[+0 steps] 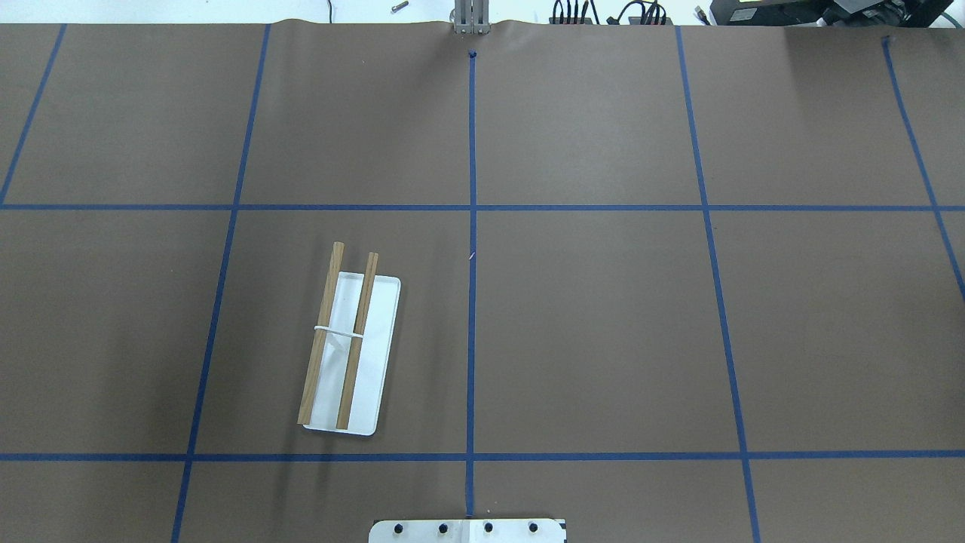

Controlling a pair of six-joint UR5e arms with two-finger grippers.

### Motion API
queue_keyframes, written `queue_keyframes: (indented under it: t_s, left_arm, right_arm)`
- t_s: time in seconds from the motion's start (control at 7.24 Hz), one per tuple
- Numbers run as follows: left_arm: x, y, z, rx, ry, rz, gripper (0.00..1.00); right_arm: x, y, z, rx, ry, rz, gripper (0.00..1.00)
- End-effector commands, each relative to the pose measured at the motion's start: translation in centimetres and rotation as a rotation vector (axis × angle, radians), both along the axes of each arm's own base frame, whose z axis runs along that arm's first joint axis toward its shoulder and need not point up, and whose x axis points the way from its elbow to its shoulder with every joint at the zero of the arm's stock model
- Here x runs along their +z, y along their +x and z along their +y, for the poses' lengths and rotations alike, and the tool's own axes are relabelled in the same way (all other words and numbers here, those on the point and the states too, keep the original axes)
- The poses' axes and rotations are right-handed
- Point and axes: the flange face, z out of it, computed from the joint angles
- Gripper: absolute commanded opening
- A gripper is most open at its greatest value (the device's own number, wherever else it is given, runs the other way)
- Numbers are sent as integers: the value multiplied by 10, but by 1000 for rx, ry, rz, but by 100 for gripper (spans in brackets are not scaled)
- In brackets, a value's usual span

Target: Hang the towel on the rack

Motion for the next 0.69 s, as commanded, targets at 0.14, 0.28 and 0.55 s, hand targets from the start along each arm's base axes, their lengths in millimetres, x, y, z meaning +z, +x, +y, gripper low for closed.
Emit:
queue_keyframes:
  t_s: [0.14, 0.28, 0.55]
  left_arm:
    - [2, 1, 2, -2, -9, 7, 98]
    - [-1, 0, 3, -1, -3, 9, 98]
    - [-9, 1, 0, -3, 39, 9, 98]
  right_arm:
    - [-99, 21, -47, 28, 190, -73, 0]
    - [-154, 22, -65, 26, 299, -72, 0]
    - [-268, 4, -91, -12, 491, -130, 0]
